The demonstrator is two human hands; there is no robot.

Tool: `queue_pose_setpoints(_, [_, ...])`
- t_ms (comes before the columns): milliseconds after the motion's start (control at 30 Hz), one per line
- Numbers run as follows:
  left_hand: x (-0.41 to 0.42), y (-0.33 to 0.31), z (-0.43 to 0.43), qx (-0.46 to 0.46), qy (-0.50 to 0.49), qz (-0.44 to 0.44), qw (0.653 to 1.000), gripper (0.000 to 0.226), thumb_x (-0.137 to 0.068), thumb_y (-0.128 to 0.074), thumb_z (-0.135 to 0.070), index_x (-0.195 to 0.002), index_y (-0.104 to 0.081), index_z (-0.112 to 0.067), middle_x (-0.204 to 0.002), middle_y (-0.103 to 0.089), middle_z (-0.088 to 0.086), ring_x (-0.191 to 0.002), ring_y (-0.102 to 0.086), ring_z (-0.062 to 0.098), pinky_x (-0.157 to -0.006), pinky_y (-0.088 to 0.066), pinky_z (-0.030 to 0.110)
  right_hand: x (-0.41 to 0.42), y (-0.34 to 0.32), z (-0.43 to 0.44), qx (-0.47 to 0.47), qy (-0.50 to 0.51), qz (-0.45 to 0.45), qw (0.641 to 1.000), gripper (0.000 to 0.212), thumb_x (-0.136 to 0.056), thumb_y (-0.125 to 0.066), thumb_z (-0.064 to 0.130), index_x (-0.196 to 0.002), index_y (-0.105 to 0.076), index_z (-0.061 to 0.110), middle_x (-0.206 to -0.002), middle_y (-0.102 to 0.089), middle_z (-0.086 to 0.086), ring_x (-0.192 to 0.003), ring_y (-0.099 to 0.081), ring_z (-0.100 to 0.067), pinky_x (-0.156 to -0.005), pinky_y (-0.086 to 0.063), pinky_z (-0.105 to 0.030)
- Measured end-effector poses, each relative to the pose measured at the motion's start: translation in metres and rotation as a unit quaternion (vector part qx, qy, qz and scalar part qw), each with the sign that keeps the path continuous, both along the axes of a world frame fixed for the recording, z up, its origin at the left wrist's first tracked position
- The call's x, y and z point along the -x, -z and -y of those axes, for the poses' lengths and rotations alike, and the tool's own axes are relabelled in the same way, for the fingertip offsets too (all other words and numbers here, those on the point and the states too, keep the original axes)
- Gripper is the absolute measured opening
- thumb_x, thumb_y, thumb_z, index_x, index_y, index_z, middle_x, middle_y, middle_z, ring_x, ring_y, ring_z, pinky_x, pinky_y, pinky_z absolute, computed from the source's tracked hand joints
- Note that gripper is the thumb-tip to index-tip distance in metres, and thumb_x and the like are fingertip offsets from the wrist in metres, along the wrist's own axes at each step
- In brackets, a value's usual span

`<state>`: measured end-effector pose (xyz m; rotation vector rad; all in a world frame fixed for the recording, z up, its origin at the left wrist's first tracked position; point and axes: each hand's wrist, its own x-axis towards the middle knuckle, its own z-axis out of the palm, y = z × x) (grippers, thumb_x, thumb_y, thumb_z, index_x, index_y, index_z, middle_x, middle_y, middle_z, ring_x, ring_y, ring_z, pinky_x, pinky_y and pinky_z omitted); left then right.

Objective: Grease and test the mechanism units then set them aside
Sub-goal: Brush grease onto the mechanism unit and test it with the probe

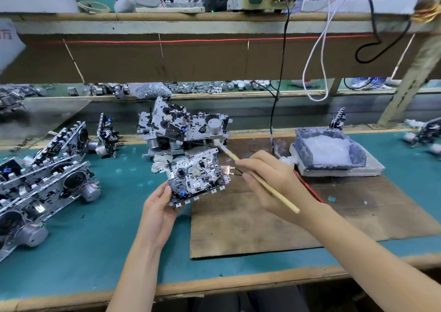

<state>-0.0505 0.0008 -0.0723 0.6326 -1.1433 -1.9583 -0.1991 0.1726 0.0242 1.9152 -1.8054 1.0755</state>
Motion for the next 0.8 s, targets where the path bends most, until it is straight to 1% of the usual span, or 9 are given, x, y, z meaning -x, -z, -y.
queue_pose_setpoints(67, [0.000,-0.001,-0.001,0.013,0.005,0.001,1.000,0.028,-0.099,-0.035,-0.006,-0.102,-0.062,-0.012,-0.086,-0.073,-0.005,-0.076,-0.067,0.006,-0.063,-0.055,0.018,-0.010,-0.001,0.003,-0.007,-0.042,0.000,0.999,0.018,-0.086,-0.055,0.001,-0.100,-0.063,-0.008,-0.084,-0.059,-0.013,-0.073,-0.056,-0.020,-0.069,-0.046,-0.021])
queue_pose_setpoints(167, [-0.001,-0.003,-0.003,0.020,0.008,-0.005,1.000,0.027,-0.099,-0.035,-0.007,-0.103,-0.062,-0.012,-0.087,-0.074,-0.006,-0.076,-0.068,0.004,-0.064,-0.055,0.018,-0.019,-0.002,0.012,-0.042,-0.072,-0.028,0.996,0.016,-0.081,-0.057,-0.004,-0.094,-0.064,-0.009,-0.083,-0.060,-0.017,-0.070,-0.059,-0.028,-0.063,-0.050,-0.036])
queue_pose_setpoints(233, [-0.002,-0.004,-0.004,0.018,0.008,-0.011,1.000,0.027,-0.099,-0.036,-0.007,-0.102,-0.062,-0.011,-0.086,-0.074,-0.005,-0.075,-0.067,0.004,-0.063,-0.054,0.019,-0.021,-0.002,0.017,-0.063,-0.085,-0.040,0.994,0.015,-0.081,-0.057,-0.005,-0.094,-0.064,-0.008,-0.083,-0.060,-0.018,-0.070,-0.059,-0.030,-0.061,-0.050,-0.039])
queue_pose_setpoints(433, [-0.002,-0.004,-0.004,0.014,0.009,-0.003,1.000,0.026,-0.099,-0.037,-0.008,-0.102,-0.062,-0.011,-0.088,-0.073,-0.005,-0.077,-0.066,0.005,-0.067,-0.053,0.021,-0.020,0.002,0.021,-0.096,-0.086,-0.057,0.990,0.016,-0.082,-0.056,-0.003,-0.096,-0.064,-0.006,-0.086,-0.059,-0.018,-0.071,-0.059,-0.031,-0.063,-0.049,-0.040])
queue_pose_setpoints(533, [-0.002,-0.004,-0.004,0.013,0.006,-0.001,1.000,0.026,-0.098,-0.037,-0.008,-0.103,-0.063,-0.011,-0.089,-0.073,-0.004,-0.077,-0.066,0.005,-0.064,-0.054,0.019,-0.019,0.003,0.021,-0.074,-0.065,-0.057,0.994,0.019,-0.082,-0.056,-0.002,-0.098,-0.065,-0.005,-0.085,-0.060,-0.016,-0.070,-0.059,-0.028,-0.062,-0.050,-0.036])
queue_pose_setpoints(633, [-0.002,-0.004,-0.004,0.007,0.000,0.000,1.000,0.026,-0.098,-0.038,-0.008,-0.102,-0.063,-0.011,-0.090,-0.072,-0.003,-0.080,-0.065,0.008,-0.063,-0.055,0.020,-0.010,0.007,0.018,-0.041,0.028,-0.062,0.997,0.021,-0.080,-0.061,-0.002,-0.100,-0.067,-0.003,-0.081,-0.058,-0.014,-0.065,-0.056,-0.025,-0.054,-0.046,-0.026])
queue_pose_setpoints(700, [-0.002,-0.004,-0.004,-0.001,-0.005,0.001,1.000,0.025,-0.099,-0.037,-0.007,-0.101,-0.062,-0.010,-0.093,-0.069,0.000,-0.084,-0.061,0.012,-0.062,-0.055,0.019,0.002,0.011,0.014,-0.044,0.150,-0.058,0.986,0.018,-0.081,-0.065,0.000,-0.099,-0.067,-0.002,-0.081,-0.055,-0.015,-0.067,-0.053,-0.027,-0.053,-0.044,-0.028])
queue_pose_setpoints(733, [-0.002,-0.004,-0.004,-0.004,-0.006,0.000,1.000,0.025,-0.099,-0.037,-0.007,-0.101,-0.062,-0.010,-0.095,-0.066,0.002,-0.085,-0.059,0.013,-0.062,-0.054,0.019,0.010,0.013,0.010,-0.071,0.225,-0.061,0.970,0.017,-0.087,-0.060,0.005,-0.102,-0.064,-0.001,-0.087,-0.054,-0.016,-0.073,-0.052,-0.030,-0.057,-0.045,-0.033])
queue_pose_setpoints(800, [-0.001,-0.003,-0.004,-0.008,-0.005,-0.003,1.000,0.024,-0.099,-0.037,-0.007,-0.101,-0.061,-0.010,-0.097,-0.064,0.004,-0.086,-0.058,0.015,-0.062,-0.055,0.019,0.024,0.018,0.002,-0.193,0.368,-0.076,0.906,0.022,-0.097,-0.043,0.018,-0.110,-0.054,0.005,-0.108,-0.047,-0.014,-0.094,-0.047,-0.031,-0.073,-0.038,-0.036])
